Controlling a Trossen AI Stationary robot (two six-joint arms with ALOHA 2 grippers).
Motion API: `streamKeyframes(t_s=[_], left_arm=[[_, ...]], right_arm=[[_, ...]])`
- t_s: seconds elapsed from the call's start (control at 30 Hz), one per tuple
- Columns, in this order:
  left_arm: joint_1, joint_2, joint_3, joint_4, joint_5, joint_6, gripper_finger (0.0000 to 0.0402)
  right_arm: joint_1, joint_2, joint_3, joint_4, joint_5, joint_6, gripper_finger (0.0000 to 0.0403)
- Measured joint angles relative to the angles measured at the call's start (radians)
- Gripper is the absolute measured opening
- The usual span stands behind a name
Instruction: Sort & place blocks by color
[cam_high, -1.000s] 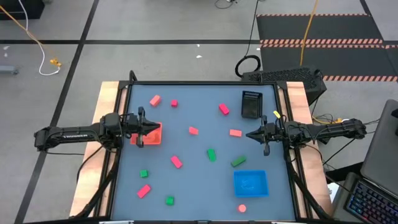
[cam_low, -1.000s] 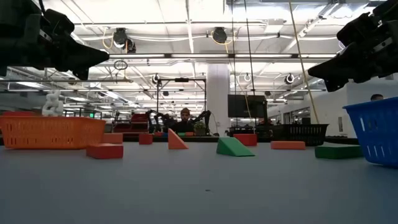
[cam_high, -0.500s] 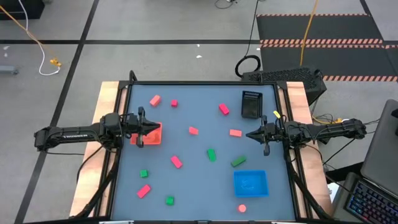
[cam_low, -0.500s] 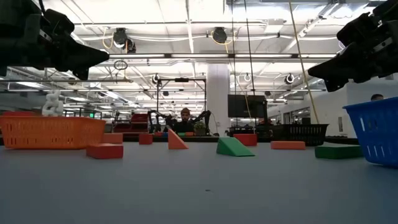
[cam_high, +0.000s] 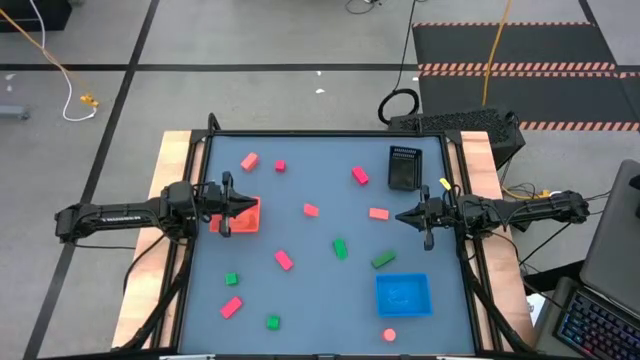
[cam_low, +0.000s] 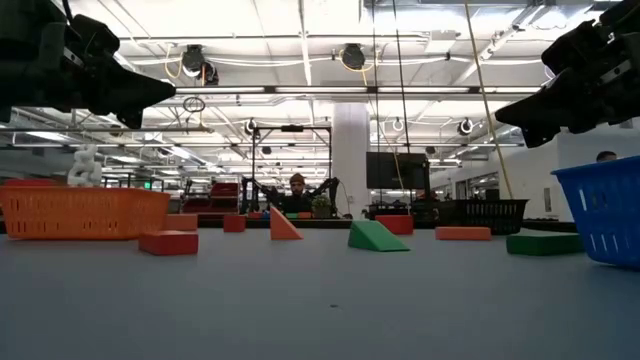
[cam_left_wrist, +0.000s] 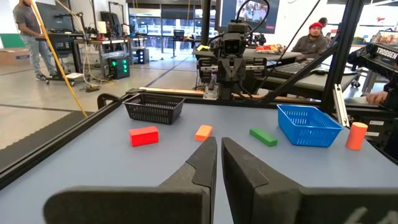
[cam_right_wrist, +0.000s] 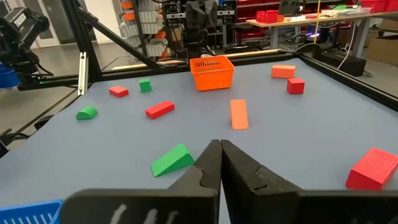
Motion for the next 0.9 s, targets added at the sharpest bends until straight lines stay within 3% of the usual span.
streamKeyframes(t_s=[0.9], left_arm=[[0.000,0.000,0.000,0.000,0.000,0.000,0.0026]], right_arm=[[0.000,0.000,0.000,0.007,0.000,-0.054,0.0000]])
